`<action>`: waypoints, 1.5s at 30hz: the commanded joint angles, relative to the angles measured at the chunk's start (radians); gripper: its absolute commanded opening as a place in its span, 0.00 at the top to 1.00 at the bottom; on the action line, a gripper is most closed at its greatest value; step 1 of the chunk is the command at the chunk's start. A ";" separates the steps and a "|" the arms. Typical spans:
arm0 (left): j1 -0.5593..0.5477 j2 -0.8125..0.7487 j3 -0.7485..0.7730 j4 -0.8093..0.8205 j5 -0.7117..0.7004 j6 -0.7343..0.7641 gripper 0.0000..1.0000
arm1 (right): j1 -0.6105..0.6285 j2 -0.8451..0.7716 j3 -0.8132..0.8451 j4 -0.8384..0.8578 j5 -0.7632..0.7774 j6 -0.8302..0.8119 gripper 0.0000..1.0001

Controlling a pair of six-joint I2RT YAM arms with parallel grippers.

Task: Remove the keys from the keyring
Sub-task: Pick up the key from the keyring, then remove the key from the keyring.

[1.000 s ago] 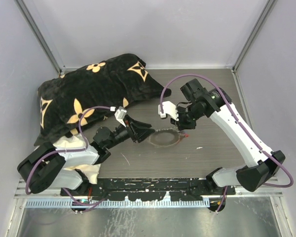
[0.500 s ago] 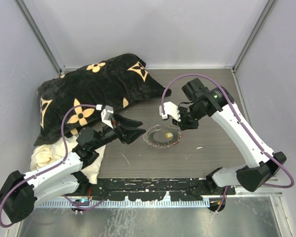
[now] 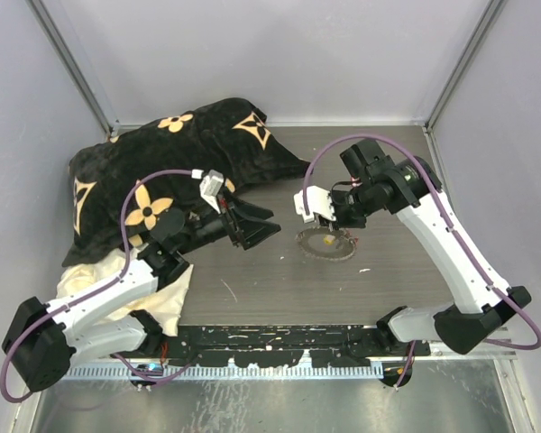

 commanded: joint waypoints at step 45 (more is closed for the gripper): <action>-0.101 0.508 0.101 0.755 0.410 0.439 0.53 | 0.176 -0.156 -0.098 0.082 0.032 -0.292 0.99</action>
